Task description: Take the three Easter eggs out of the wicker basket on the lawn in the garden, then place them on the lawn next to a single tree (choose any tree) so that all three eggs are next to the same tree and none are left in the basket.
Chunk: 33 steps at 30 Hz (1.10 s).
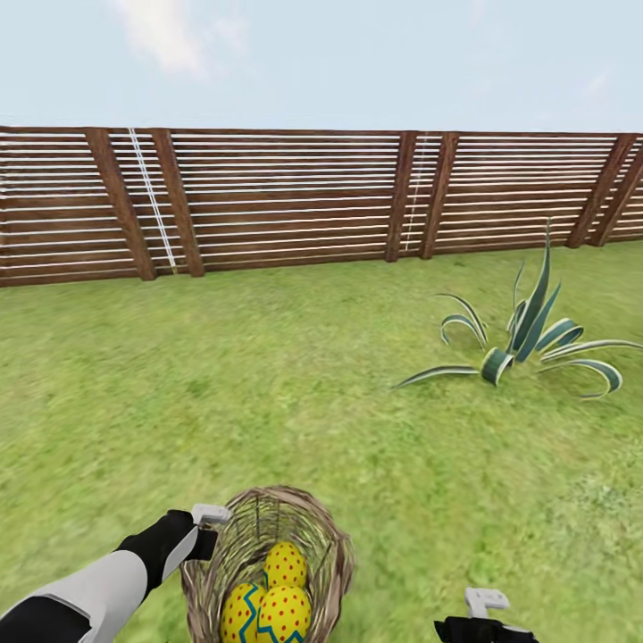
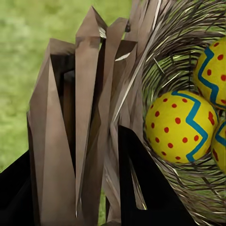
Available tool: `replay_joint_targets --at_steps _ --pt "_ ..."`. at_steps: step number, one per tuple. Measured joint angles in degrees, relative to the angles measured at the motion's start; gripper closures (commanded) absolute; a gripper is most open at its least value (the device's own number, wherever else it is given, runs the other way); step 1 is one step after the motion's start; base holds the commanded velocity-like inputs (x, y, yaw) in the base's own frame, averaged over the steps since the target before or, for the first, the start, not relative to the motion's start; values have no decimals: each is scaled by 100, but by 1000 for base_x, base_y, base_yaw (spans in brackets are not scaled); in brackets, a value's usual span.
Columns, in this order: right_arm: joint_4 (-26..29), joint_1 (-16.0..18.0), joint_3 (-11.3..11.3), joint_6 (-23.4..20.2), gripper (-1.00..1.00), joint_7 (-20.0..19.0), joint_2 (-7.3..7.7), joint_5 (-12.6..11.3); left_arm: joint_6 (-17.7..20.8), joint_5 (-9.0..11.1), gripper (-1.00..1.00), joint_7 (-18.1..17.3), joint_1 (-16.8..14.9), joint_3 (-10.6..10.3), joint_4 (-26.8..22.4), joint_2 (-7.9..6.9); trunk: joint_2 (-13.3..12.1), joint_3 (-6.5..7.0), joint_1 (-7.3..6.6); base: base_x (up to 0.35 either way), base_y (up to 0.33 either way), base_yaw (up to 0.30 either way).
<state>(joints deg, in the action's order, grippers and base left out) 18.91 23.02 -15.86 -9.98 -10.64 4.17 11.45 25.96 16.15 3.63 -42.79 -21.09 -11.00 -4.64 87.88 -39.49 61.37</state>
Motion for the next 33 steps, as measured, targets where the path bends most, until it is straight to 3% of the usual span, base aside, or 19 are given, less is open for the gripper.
replay_joint_targets --at_steps 33 --pt "-22 0 -10 9 -100 0 0 -17 1 -11 100 -6 0 -4 -17 7 -1324 521 -725 0 0 286"
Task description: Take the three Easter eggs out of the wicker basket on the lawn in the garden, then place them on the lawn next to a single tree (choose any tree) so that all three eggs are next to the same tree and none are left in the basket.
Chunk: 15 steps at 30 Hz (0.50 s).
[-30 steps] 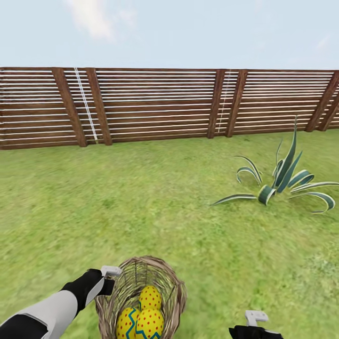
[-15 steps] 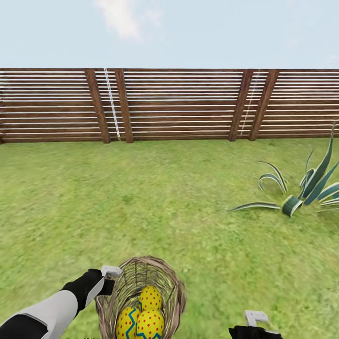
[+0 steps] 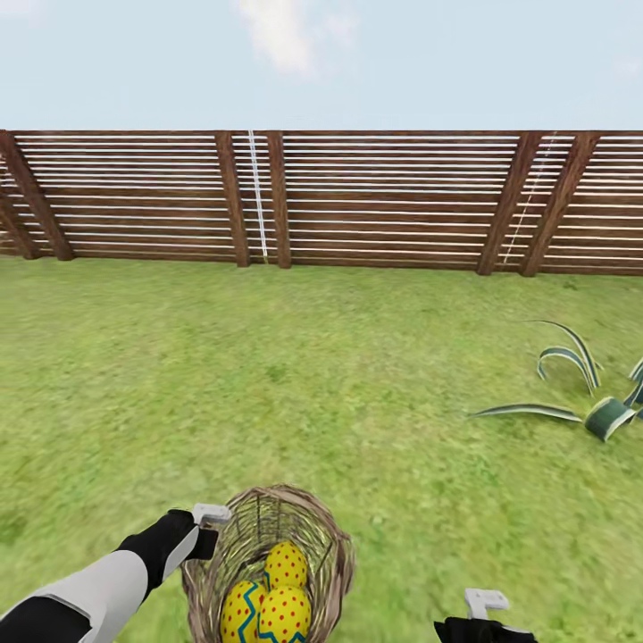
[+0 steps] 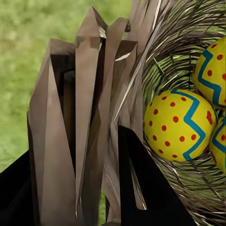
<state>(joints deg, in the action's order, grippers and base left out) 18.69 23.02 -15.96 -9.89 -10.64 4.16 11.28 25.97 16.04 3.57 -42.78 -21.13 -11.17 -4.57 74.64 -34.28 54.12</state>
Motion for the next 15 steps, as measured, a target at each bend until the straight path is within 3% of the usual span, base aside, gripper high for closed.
replay_joint_targets --at_steps 15 --pt "0 0 -6 0 -100 0 0 -1 -1 14 100 -2 0 8 -11 1 -602 237 -330 0 0 286"
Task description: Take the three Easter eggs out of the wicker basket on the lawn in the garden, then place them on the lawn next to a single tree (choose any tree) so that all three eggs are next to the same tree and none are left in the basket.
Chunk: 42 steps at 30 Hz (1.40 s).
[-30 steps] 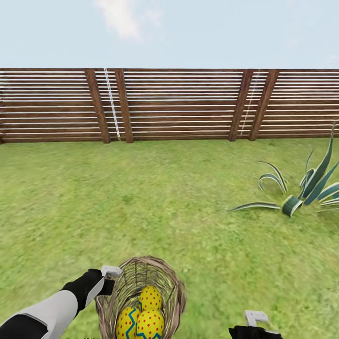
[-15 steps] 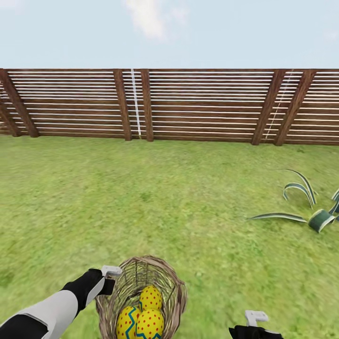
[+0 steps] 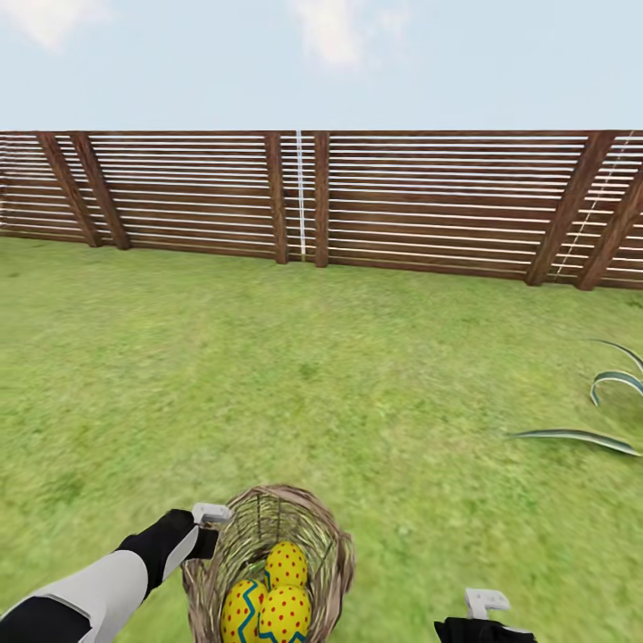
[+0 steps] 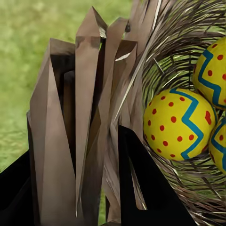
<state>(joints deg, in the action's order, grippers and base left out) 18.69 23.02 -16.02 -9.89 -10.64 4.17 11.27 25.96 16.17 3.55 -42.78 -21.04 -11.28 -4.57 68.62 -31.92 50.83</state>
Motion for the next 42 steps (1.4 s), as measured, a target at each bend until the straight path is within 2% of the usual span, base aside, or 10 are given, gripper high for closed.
replay_joint_targets --at_steps 2,14,34,42 --pt "2 0 -1 0 -100 0 0 0 0 -4 100 2 0 0 -2 2 -80 32 -44 0 0 286" --pt "-3 0 -2 0 -100 0 -4 8 0 -9 100 3 0 -2 -2 -7 -82 18 -45 0 0 288" --pt "-3 0 -2 5 -100 0 -9 0 0 -4 100 2 0 9 -17 -14 -883 377 -483 0 0 294" --pt "-11 0 -2 149 -100 0 -9 -17 -1 -8 100 3 0 -2 -13 -12 -1204 520 -659 0 0 295"
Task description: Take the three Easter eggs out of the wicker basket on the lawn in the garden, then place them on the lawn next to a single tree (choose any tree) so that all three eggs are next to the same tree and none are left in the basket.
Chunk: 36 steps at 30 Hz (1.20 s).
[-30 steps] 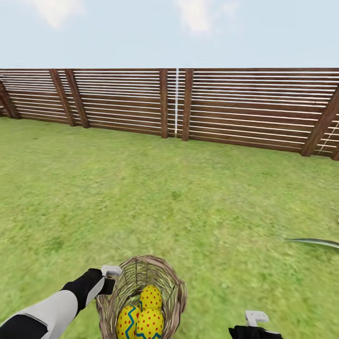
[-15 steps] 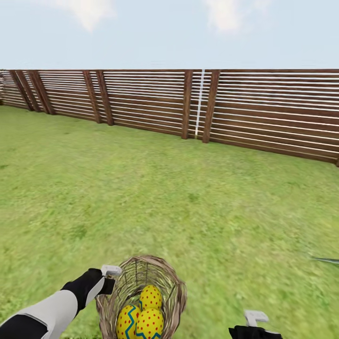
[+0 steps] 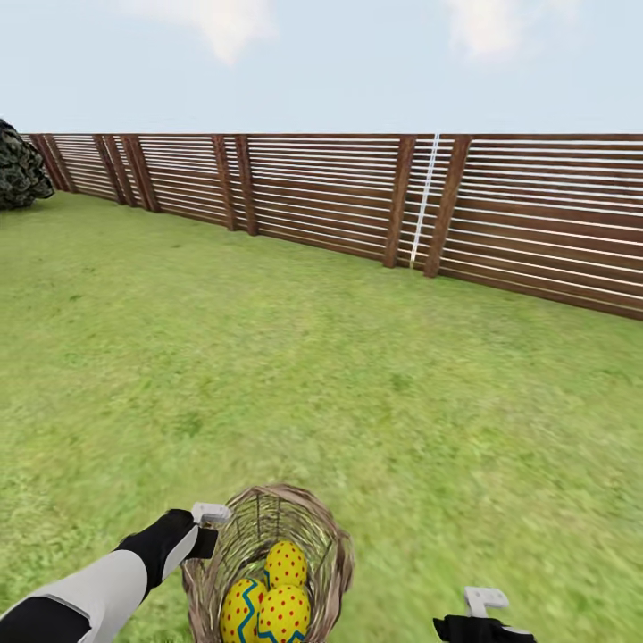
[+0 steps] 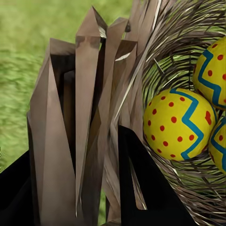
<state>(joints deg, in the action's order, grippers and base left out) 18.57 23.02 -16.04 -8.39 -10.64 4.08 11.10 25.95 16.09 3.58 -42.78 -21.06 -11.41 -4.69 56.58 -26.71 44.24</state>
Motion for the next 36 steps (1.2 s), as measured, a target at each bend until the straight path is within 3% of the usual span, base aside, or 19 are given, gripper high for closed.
replay_joint_targets --at_steps 36 --pt "0 0 9 -8 -100 3 0 18 -5 8 100 0 0 24 9 -12 -1445 648 -791 0 0 272"
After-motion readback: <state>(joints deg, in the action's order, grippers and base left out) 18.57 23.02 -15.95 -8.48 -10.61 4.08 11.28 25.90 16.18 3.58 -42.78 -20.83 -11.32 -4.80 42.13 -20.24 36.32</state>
